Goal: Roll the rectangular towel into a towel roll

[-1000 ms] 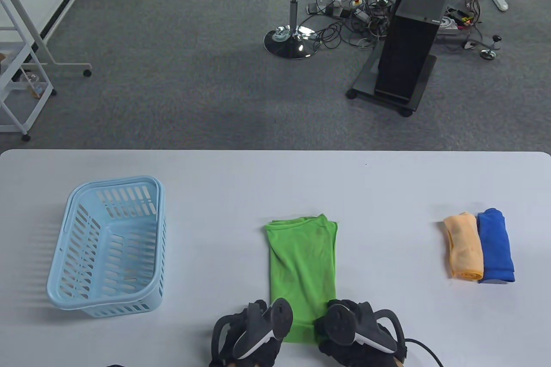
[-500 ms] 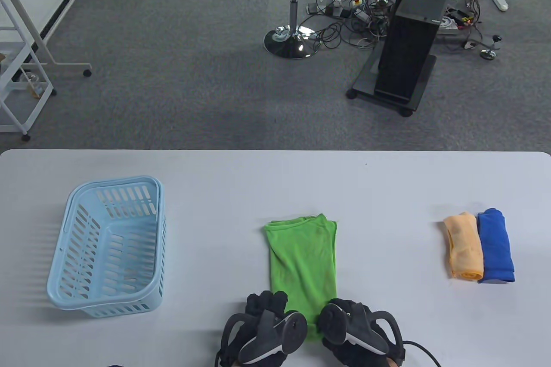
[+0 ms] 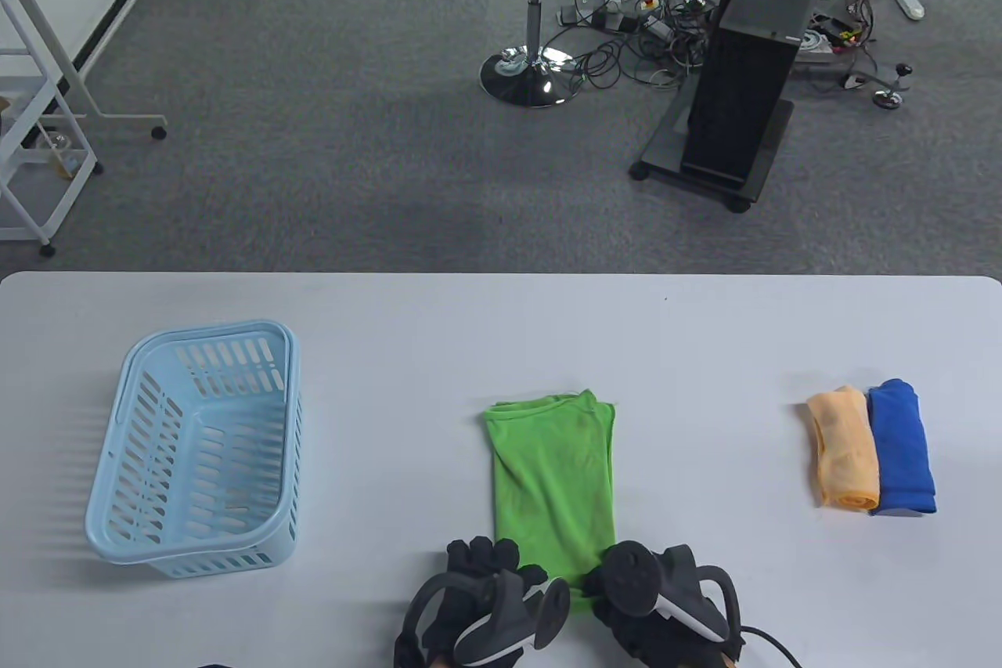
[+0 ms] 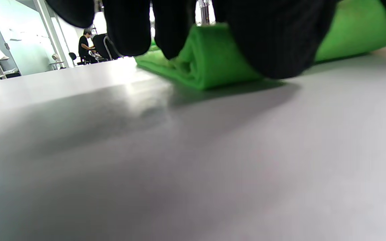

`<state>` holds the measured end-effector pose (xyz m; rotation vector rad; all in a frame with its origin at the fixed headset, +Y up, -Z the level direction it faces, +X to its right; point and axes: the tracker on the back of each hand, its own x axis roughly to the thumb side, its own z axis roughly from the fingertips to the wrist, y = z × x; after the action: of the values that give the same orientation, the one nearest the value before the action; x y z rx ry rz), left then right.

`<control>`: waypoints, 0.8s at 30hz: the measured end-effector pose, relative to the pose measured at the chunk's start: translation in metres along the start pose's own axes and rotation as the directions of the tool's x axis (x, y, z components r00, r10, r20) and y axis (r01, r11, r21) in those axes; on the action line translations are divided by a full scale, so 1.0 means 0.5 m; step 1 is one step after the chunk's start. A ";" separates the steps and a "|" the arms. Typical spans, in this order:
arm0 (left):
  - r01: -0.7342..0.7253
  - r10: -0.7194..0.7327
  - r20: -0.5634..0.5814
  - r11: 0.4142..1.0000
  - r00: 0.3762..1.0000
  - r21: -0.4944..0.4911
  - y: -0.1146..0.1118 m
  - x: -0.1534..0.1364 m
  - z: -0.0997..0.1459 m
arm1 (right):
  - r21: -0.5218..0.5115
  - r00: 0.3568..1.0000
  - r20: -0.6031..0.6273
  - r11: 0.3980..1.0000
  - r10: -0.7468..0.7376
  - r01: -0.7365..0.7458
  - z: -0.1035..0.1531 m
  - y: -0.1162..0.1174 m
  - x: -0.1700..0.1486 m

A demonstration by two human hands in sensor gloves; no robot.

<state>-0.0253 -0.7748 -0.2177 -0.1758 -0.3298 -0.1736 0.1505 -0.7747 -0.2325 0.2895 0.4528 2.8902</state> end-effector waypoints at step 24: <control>-0.133 0.133 -0.034 0.991 0.991 -0.002 0.010 -0.017 0.000 | -0.121 1.000 0.002 0.993 -0.002 0.002 0.009 -0.020 -0.009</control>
<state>-0.0323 -0.7684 -0.2211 -0.1983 -0.2834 -0.0451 0.1573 -0.7653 -0.2322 0.2720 0.2756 2.9006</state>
